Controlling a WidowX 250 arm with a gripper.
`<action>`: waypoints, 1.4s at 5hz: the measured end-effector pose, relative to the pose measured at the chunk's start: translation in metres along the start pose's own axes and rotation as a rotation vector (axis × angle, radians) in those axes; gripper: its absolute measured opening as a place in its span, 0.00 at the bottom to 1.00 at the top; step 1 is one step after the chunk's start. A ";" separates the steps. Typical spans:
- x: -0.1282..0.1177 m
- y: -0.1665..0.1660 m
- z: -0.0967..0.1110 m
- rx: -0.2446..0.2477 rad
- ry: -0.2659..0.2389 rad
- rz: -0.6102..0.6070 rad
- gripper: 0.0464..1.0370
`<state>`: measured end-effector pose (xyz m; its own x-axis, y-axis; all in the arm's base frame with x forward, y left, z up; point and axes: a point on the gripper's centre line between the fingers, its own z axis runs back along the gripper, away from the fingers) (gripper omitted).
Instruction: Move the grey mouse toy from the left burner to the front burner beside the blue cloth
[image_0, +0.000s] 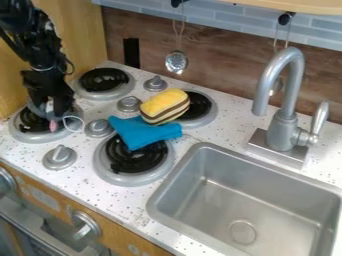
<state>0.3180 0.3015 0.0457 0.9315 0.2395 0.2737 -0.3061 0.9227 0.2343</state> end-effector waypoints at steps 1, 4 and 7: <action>0.001 0.001 0.000 0.004 -0.010 0.009 0.46; -0.005 -0.012 0.013 -0.059 -0.055 -0.010 0.38; -0.028 -0.073 0.101 -0.182 -0.211 -0.174 0.31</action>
<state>0.2946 0.1970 0.1151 0.8998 0.0230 0.4358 -0.0876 0.9878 0.1288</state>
